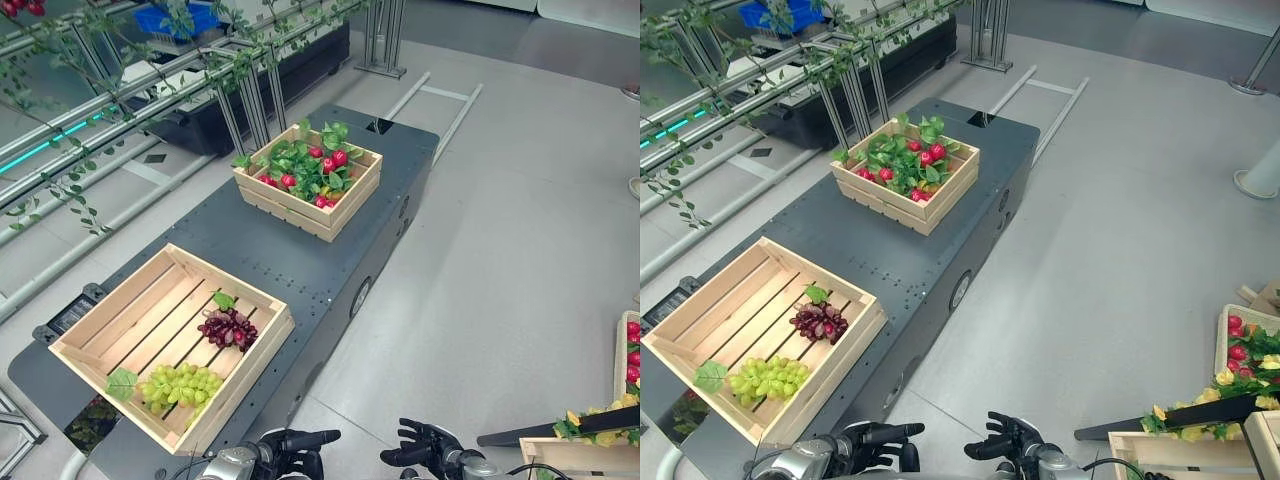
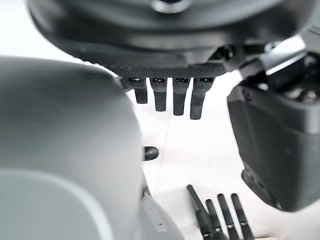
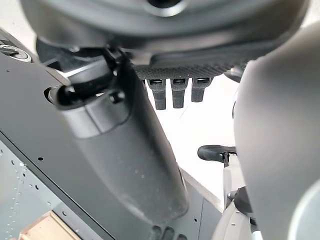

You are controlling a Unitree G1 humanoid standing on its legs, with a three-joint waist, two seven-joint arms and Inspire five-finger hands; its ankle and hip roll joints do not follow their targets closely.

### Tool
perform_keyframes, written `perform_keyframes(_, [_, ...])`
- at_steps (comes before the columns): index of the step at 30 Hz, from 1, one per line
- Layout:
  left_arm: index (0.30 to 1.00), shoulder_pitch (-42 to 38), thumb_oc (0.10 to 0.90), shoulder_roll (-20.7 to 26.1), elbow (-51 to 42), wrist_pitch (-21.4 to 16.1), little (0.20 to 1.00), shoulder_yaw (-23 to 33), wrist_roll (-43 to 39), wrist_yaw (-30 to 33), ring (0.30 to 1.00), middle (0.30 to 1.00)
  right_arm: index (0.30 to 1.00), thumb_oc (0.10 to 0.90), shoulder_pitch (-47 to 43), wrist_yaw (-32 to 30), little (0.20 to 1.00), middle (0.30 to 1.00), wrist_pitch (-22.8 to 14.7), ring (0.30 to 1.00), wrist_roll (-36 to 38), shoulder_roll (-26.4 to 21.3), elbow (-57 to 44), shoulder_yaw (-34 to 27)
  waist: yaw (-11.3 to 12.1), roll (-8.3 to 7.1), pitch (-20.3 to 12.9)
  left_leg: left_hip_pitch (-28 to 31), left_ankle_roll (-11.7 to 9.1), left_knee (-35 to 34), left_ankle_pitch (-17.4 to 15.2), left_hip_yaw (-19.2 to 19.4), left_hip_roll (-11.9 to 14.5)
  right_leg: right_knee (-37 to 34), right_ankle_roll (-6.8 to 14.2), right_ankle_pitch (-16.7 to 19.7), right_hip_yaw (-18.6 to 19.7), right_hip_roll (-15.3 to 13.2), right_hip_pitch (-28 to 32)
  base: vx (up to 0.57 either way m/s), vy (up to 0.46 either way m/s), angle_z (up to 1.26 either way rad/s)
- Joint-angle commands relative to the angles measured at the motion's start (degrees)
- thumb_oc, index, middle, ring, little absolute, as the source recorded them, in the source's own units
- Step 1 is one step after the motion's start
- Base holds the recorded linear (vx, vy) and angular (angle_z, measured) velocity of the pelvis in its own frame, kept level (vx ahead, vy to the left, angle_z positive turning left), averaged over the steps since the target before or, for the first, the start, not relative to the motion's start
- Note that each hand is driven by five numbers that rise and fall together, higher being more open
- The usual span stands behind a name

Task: Pick up the fruits from the basket on one side to the basket on the other side

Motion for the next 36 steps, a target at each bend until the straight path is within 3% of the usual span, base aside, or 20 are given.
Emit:
perform_keyframes(1, [0.822,-4.32,0.748,-1.40,1.68,-2.86,0.822,-0.16,-0.27,0.14,0.822,0.822,0.900,0.800,-2.46,-0.98,0.900,0.900,-0.74,0.900,2.59,-0.44,-0.76,1.67,1.27,1.82,0.11,4.47,-2.21,0.51,-5.37,3.31,0.85,2.30,0.18,2.19,2.05,-0.59,-2.90,0.01,-0.023,-0.03])
perform_keyframes(2, [0.827,-4.35,0.751,-1.49,1.67,-2.46,0.827,-0.10,-0.89,0.28,0.827,0.827,0.900,0.800,-2.61,-0.94,0.900,0.900,-0.31,0.900,2.25,-0.50,-0.85,1.65,1.24,1.84,0.00,4.52,-2.30,0.47,-5.35,3.28,0.92,2.09,0.06,2.03,2.20,-0.40,-2.67,0.01,-0.017,-0.03])
perform_keyframes(3, [0.900,-4.38,0.800,-1.50,1.63,-2.11,0.900,0.05,-1.03,0.16,0.900,0.900,0.900,0.800,-2.63,-0.91,0.900,0.900,-0.26,0.900,2.18,-0.53,-0.84,1.63,1.24,1.86,-0.03,4.52,-2.35,0.44,-5.34,3.26,0.95,2.03,0.01,1.97,2.21,-0.33,-2.60,0.00,-0.014,-0.05])
perform_keyframes(6, [0.900,-4.28,0.800,-1.56,1.42,-0.47,0.900,0.42,-3.44,-2.40,0.900,0.900,0.900,0.800,-2.79,-0.65,0.900,0.900,0.19,0.900,1.80,-0.78,-1.04,1.66,1.23,1.88,0.03,4.71,-2.59,0.46,-5.33,3.23,1.13,1.74,-0.21,1.74,2.27,-0.09,-2.10,0.01,-0.018,-0.04])
perform_keyframes(13, [0.900,-4.57,0.800,-0.74,-5.08,-3.05,0.900,-0.91,-5.70,-11.40,0.900,0.900,0.900,0.800,-2.87,-0.17,0.900,0.900,1.06,0.900,0.69,-1.24,-1.64,2.36,1.11,1.64,-0.08,5.46,-2.93,0.76,-5.52,3.99,1.67,1.32,-0.89,0.95,2.25,0.97,-0.95,0.02,-0.044,-0.05])
perform_keyframes(19, [0.900,-4.38,0.800,0.81,-11.57,-4.79,0.900,-3.37,-5.25,-13.47,0.900,0.900,0.900,0.800,-2.72,0.25,0.900,0.900,2.54,0.900,0.14,-1.81,-3.32,2.98,1.12,1.51,-0.29,5.69,-3.32,0.82,-5.30,4.55,2.23,0.63,-1.28,0.70,1.95,1.77,-0.24,0.01,-0.038,0.05])
perform_keyframes(23, [0.900,-4.08,0.800,2.60,-20.15,-1.46,0.900,-2.95,-10.27,-15.06,0.900,0.900,0.900,0.800,-2.04,0.78,0.900,0.900,3.60,0.900,-1.16,-2.79,-4.81,3.07,1.27,1.44,-0.28,5.56,-3.74,1.46,-5.14,6.53,2.65,-0.44,-1.62,0.86,0.77,2.32,0.54,0.01,-0.019,0.05])
perform_keyframes(27, [0.900,-4.96,0.800,4.01,-25.35,-4.31,0.900,-3.26,-9.17,-12.42,0.900,0.900,0.900,0.800,-1.43,-1.26,0.900,0.900,3.47,0.900,1.32,-3.14,-4.99,2.26,0.84,1.67,0.00,6.11,-4.48,0.47,-4.88,10.37,2.66,-0.63,-0.97,0.51,-2.37,2.18,1.71,0.02,0.050,0.17])
perform_keyframes(29, [0.900,-5.88,0.800,5.98,-31.25,-10.89,0.900,-2.63,-4.67,-7.59,0.900,0.900,0.900,0.800,-1.22,-2.96,0.900,0.900,2.62,0.900,1.58,-3.50,-4.37,1.51,1.27,1.73,0.19,5.19,-4.38,0.17,-4.53,10.28,2.42,0.39,-0.97,0.38,-3.34,1.88,0.99,-0.01,0.127,0.61])
perform_keyframes(30, [0.900,-5.97,0.800,6.30,-32.18,-12.24,0.900,-2.37,-3.41,-6.39,0.900,0.900,0.900,0.800,-1.19,-3.11,0.900,0.900,2.48,0.900,1.50,-3.56,-4.22,1.41,1.42,1.72,0.24,5.03,-4.31,0.16,-4.52,9.99,2.33,0.55,-0.95,0.38,-3.31,1.83,0.85,0.02,0.179,0.56])
perform_keyframes(33, [0.900,-6.42,0.800,12.08,-44.89,-13.05,0.900,1.85,0.71,-0.52,0.900,0.900,0.900,0.800,0.69,-2.19,0.900,0.900,1.83,0.900,1.45,-4.68,-6.34,0.08,2.19,1.80,0.57,4.36,-3.36,0.16,-5.25,8.19,1.27,2.21,-0.42,-0.08,-3.50,1.04,0.22,0.04,0.170,0.33])
perform_keyframes(36, [0.900,-4.89,0.800,16.72,-53.08,-12.87,0.900,8.08,0.83,1.31,0.900,0.900,0.900,0.800,3.39,-0.54,0.900,0.900,1.86,0.900,-0.54,-5.15,-9.30,-1.44,3.00,1.74,0.80,4.50,-2.34,0.16,-6.00,6.96,0.04,4.62,0.17,-0.72,-3.90,-0.19,-0.48,0.07,0.213,0.33])
